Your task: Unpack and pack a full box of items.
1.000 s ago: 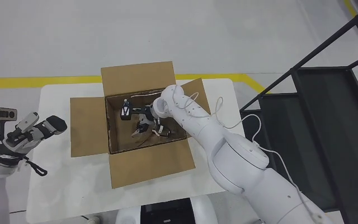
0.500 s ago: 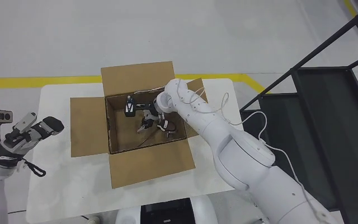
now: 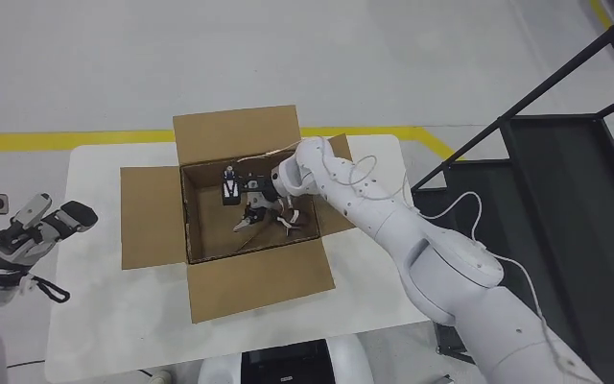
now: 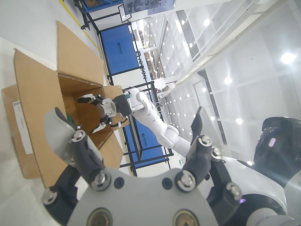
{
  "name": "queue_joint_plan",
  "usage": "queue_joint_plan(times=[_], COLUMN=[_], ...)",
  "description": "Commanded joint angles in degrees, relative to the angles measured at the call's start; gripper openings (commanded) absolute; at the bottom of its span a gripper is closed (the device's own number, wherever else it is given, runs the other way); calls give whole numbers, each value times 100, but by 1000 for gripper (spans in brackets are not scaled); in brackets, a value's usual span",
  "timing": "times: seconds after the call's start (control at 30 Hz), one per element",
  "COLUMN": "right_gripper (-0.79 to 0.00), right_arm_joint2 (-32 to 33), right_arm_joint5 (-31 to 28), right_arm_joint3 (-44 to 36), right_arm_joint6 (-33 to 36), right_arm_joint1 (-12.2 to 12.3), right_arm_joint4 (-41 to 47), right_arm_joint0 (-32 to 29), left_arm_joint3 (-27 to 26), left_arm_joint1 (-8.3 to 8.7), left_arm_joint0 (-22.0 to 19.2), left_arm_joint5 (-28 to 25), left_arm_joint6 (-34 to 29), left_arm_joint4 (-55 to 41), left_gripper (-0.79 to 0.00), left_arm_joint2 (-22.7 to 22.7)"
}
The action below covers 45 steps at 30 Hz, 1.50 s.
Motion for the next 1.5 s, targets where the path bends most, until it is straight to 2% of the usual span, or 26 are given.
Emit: queue_joint_plan(times=[0.0,0.17,0.37,0.53,0.87,0.97,1.27,1.47], right_gripper=[0,0,0,0,0,0,0,0], right_arm_joint2=[-55,71,511,1036,1072,998,422,-55], right_arm_joint5=[0,0,0,49,110,313,1033,820], right_arm_joint3=[-401,-1170,-2117,-2666,-2688,-2760,-2550,-2234], right_arm_joint6=[-94,-262,-425,-297,-229,-73,418,636], right_arm_joint1=[290,980,1731,2179,2197,2157,1804,1502], right_arm_joint4=[175,515,750,892,891,794,72,-56], right_arm_joint0=[-60,-316,-852,-1326,-1354,-1349,-1005,-824], left_arm_joint3=[62,52,48,48,48,48,48,48], left_arm_joint1=[6,13,13,13,13,13,13,13], left_arm_joint0=[-35,-25,-24,-24,-24,-24,-24,-24], left_arm_joint5=[19,51,52,52,52,52,52,52], left_arm_joint6=[28,37,40,40,40,40,40,40], left_arm_joint4=[-16,25,26,26,26,26,26,26], left_gripper=[0,0,0,0,0,0,0,0], left_arm_joint2=[-36,-47,-44,-44,-44,-44,-44,-44])
